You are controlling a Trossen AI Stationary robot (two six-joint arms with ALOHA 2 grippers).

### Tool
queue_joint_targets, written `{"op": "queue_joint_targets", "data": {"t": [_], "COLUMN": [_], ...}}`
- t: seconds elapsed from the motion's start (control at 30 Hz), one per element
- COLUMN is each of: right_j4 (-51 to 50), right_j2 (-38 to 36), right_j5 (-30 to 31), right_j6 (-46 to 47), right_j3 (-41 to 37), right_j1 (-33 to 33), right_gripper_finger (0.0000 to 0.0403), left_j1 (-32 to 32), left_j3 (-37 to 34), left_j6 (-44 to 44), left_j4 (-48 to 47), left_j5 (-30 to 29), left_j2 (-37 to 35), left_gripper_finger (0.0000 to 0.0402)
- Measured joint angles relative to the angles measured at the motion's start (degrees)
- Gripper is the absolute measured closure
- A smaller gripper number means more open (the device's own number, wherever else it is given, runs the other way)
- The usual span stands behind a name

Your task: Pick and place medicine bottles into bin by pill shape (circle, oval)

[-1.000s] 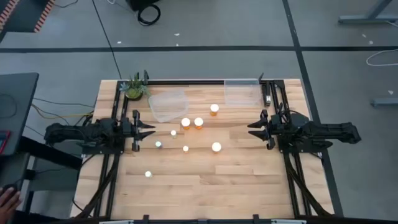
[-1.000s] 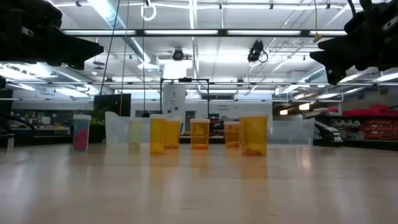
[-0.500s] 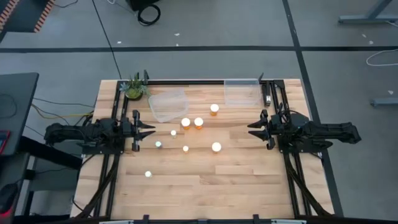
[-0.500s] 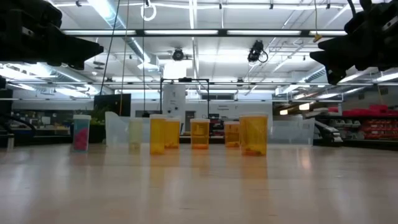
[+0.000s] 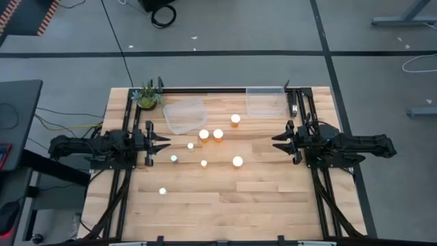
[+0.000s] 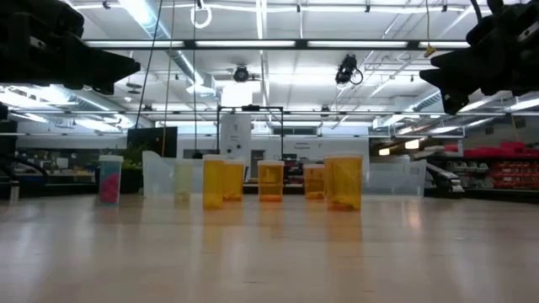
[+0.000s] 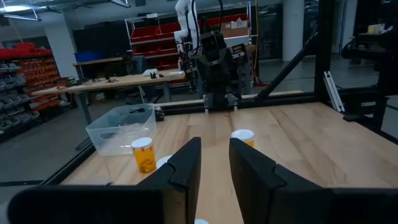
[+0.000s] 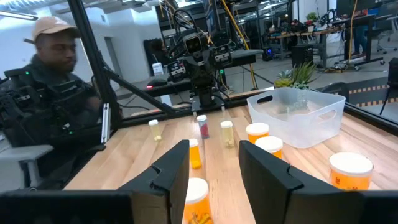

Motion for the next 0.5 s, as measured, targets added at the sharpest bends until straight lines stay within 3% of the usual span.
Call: {"op": "queue_joint_targets", "data": {"t": [0.5], "right_j4": [0.00], "right_j2": [0.01], "right_j5": [-0.02], "right_j6": [-0.01], "right_j3": [0.00], "right_j1": [-0.02], "right_gripper_finger": [0.0256], "left_j1": [0.01], "left_j3": [0.00], "left_j6": [0.00], "left_j4": [0.01], "left_j5": [0.00], "left_j2": [0.01], "left_gripper_finger": [0.0311]}}
